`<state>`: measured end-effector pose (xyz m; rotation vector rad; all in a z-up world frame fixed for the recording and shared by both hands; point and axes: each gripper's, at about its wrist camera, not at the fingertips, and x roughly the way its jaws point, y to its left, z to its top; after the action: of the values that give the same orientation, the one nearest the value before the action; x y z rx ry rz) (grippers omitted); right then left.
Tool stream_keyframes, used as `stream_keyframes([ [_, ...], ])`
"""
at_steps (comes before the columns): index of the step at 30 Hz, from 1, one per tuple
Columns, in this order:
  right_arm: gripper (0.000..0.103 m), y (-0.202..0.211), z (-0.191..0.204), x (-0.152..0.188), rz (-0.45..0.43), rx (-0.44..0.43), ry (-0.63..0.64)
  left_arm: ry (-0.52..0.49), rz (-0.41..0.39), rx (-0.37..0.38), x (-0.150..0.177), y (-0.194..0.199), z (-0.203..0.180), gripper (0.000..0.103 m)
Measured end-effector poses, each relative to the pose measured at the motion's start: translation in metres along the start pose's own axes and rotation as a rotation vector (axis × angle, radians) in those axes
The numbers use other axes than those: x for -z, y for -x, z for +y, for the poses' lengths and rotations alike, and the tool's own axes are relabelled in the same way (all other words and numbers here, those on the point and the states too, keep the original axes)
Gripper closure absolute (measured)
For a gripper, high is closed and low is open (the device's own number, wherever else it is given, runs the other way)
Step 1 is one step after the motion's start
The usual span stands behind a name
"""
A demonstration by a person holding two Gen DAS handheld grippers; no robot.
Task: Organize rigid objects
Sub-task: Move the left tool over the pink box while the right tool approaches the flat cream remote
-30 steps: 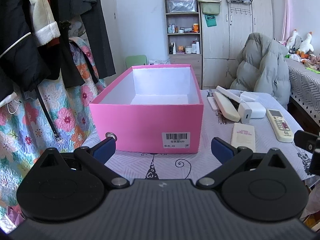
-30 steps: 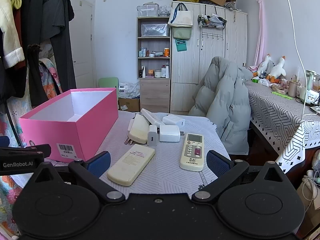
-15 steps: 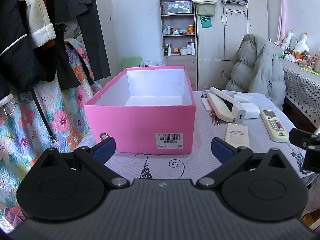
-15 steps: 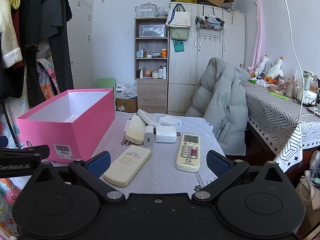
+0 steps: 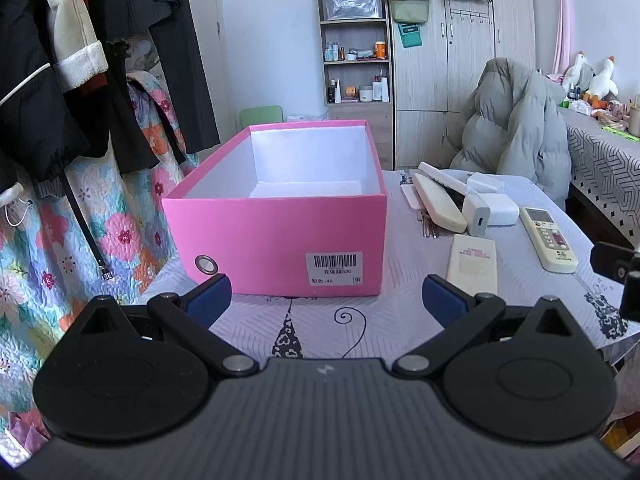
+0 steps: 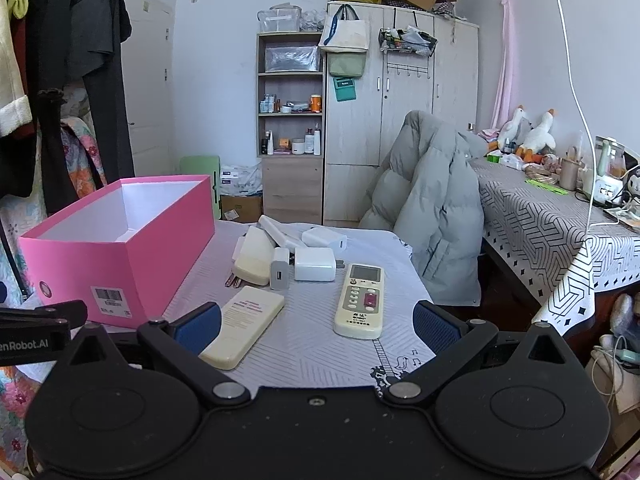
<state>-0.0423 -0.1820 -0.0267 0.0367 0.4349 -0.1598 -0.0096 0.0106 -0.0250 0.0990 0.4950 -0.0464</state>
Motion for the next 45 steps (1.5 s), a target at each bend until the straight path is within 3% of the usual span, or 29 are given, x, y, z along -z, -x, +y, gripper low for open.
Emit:
stream_keyframes([
  [17,0.0,0.004,0.004,-0.001,-0.01,-0.01,0.02,-0.014,-0.007,0.012,-0.004,0.009,-0.002,0.0],
  [24,0.0,-0.007,-0.002,0.003,-0.058,-0.048,-0.019,0.004,0.012,0.071,-0.015,0.007,0.008,0.0],
  [30,0.0,-0.029,0.0,-0.013,-0.035,-0.146,-0.007,0.04,-0.122,0.118,-0.049,0.007,0.047,0.0],
  [33,0.0,-0.039,0.007,-0.023,-0.012,-0.193,0.008,0.031,-0.143,0.088,-0.073,0.0,0.065,0.0],
  [39,0.0,-0.071,0.023,-0.032,0.07,-0.223,0.016,-0.025,-0.083,0.053,-0.118,-0.045,0.089,0.0],
  [45,0.0,-0.099,0.04,-0.034,0.188,-0.243,0.037,-0.125,0.044,0.062,-0.152,-0.115,0.105,0.0],
])
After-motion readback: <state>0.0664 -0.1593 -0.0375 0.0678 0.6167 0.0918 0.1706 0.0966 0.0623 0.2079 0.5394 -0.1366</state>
